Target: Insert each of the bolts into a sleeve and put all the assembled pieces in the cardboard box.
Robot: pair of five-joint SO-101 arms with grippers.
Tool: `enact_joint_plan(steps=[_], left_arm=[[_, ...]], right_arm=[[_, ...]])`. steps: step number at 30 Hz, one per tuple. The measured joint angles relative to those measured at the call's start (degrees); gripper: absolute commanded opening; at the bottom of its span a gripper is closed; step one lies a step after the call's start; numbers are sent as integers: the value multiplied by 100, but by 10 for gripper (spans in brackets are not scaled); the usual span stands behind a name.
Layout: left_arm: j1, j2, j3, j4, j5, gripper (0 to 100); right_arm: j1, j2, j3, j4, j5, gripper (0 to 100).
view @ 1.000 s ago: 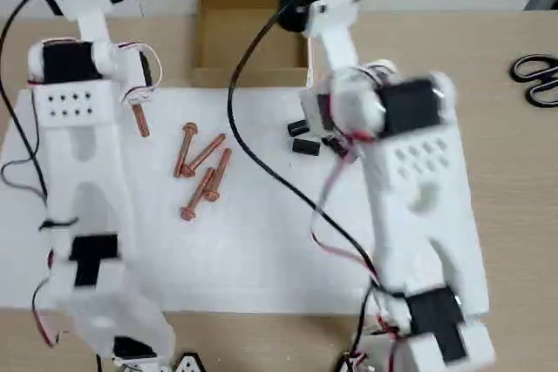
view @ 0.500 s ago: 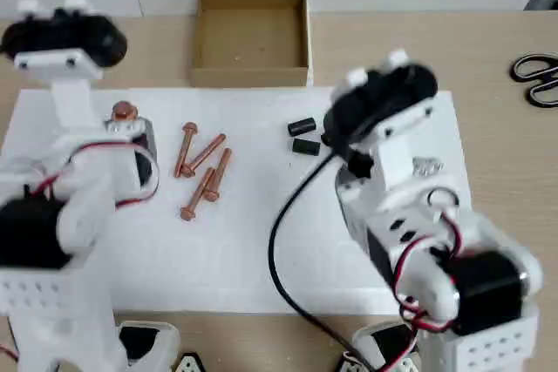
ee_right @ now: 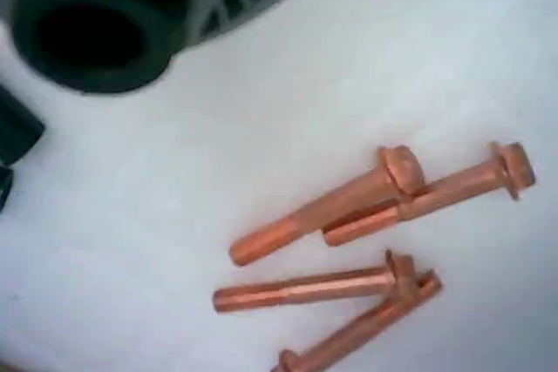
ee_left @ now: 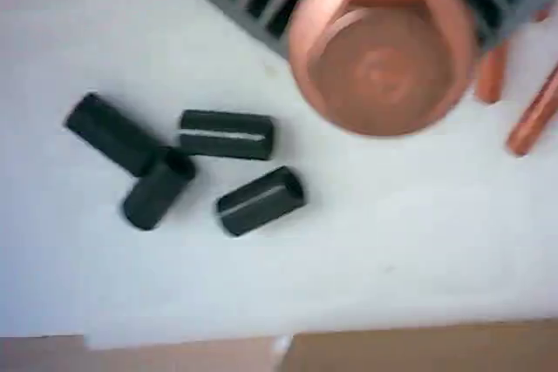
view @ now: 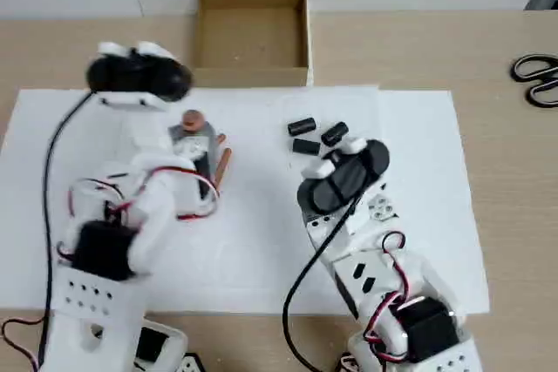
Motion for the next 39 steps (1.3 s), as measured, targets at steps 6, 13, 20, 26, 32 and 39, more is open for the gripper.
enact_joint_plan(steps=[6, 13, 20, 26, 32, 39], left_arm=[[607, -475, 932, -1152, 0, 5], [1284, -1029, 1952, -2409, 0, 5], [1486, -1125, 2163, -2549, 220, 5], [1714, -1125, 1881, -1767, 853, 5], [1829, -1125, 1292, -1204, 905, 5], [1829, -809, 396, -545, 870, 5]], right_arm=[[-35, -580, 774, -387, 0, 4], [-44, -1248, 1319, -404, -246, 4], [-53, -1855, 1846, -510, -765, 4], [-53, -1881, 2330, -1011, -774, 4], [-53, -1881, 2347, -1029, -774, 4], [-53, -1881, 2347, -1029, -774, 4]])
